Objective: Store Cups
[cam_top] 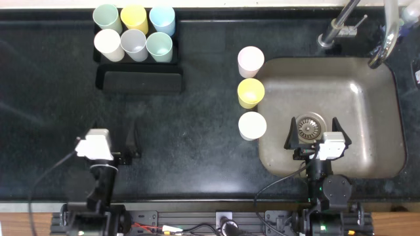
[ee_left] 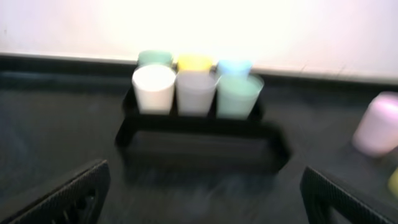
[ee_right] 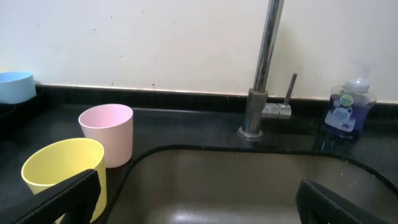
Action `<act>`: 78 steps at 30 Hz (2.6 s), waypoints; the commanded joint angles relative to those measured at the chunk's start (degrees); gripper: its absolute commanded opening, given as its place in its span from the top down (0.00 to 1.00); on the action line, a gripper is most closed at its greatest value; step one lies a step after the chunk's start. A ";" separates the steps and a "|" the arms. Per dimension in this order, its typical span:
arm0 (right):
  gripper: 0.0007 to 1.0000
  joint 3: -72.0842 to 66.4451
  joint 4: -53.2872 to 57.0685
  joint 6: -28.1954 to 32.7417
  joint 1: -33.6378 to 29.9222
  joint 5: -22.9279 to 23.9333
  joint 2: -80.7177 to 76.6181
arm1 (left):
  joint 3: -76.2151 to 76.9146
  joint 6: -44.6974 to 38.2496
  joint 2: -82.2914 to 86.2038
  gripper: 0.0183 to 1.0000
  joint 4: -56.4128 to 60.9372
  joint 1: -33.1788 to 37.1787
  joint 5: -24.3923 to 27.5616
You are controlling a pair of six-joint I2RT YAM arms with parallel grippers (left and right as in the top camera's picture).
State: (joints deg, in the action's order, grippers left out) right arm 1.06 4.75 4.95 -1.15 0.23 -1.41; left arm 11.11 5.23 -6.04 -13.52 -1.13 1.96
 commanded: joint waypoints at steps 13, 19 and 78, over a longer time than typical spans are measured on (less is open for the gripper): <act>0.00 -0.76 -0.26 0.20 -0.28 -0.24 -0.04 | 110.51 12.37 -99.27 0.00 -44.22 -36.72 -10.64; 0.00 -0.76 -0.28 0.20 -0.28 -0.24 -0.04 | 144.28 17.64 -125.44 0.00 -61.24 -37.57 -10.60; 0.00 -0.76 -0.28 0.20 -0.28 -0.24 -0.04 | 143.64 37.27 -143.47 0.98 -64.83 -34.05 -1.99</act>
State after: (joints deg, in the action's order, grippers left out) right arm 1.06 4.75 4.93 -1.15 0.21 -1.78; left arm 155.11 42.09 -148.79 -78.35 -35.16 -0.54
